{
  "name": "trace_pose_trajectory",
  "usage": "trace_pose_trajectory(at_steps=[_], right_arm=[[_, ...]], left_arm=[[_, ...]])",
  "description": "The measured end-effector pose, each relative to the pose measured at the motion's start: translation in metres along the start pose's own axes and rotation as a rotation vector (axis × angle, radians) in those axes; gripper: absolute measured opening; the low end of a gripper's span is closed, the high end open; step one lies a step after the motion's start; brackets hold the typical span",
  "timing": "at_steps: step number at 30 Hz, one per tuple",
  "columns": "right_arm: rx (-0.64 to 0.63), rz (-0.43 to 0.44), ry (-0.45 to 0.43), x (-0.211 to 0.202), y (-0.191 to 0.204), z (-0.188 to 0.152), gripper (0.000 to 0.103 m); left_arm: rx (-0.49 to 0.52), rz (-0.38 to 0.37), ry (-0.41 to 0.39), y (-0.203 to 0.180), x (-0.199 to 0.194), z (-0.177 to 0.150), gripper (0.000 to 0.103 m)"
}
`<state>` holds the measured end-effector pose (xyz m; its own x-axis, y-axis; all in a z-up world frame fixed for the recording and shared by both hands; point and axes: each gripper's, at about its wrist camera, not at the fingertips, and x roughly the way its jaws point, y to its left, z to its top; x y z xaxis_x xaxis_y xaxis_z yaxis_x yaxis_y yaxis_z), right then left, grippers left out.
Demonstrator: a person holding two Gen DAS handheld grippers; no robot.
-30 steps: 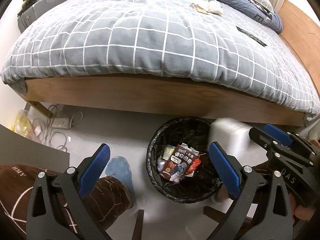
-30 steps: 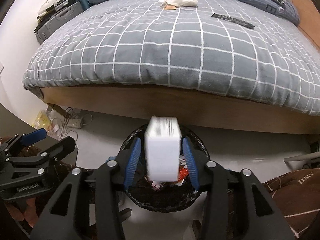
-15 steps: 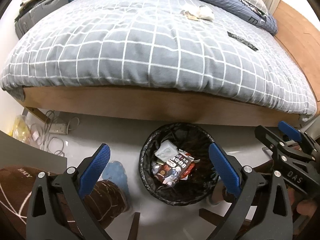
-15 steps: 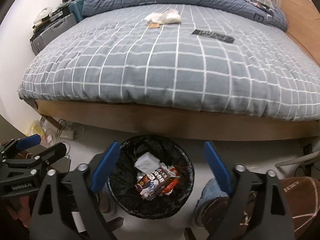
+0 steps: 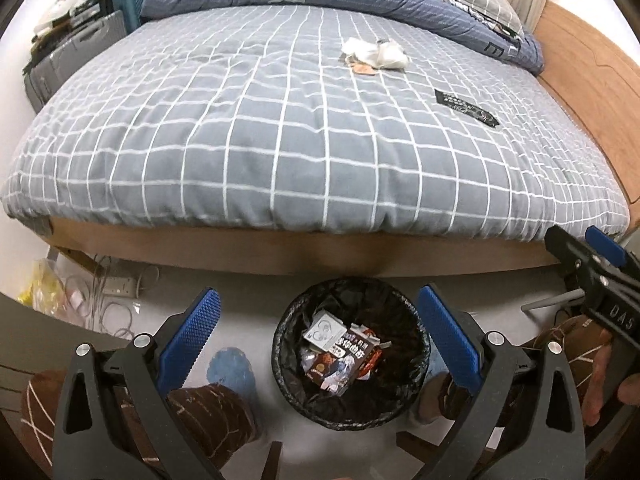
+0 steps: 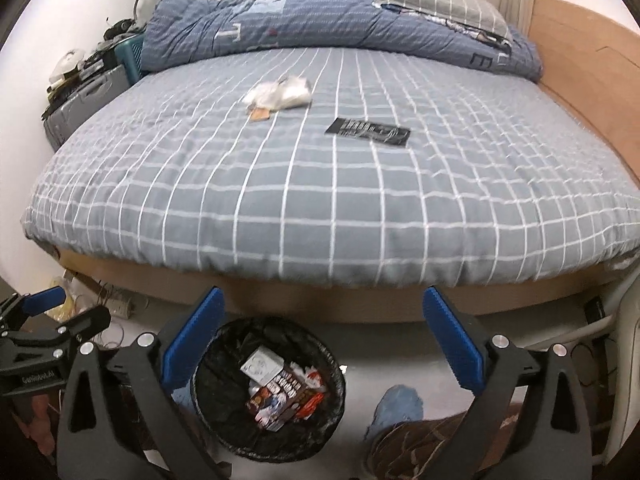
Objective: Collect trash
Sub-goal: 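Move both open tools back toward the white bag and black packet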
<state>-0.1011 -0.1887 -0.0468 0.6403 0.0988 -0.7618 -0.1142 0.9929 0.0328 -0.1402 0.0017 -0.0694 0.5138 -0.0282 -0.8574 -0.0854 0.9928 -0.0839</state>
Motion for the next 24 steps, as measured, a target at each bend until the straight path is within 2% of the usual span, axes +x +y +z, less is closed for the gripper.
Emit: trace_pose_trajectory(at_steps=[13, 24], right_arm=[[0.018, -0.028, -0.052, 0.023, -0.027, 0.062, 0.095], [0.015, -0.053, -0.033, 0.084, -0.043, 0.123, 0.095]], left_arm=[[0.045, -0.027, -0.041, -0.031, 0.017, 0.072, 0.097], [0.068, -0.037, -0.067, -0.047, 0.059, 0.153, 0.097]])
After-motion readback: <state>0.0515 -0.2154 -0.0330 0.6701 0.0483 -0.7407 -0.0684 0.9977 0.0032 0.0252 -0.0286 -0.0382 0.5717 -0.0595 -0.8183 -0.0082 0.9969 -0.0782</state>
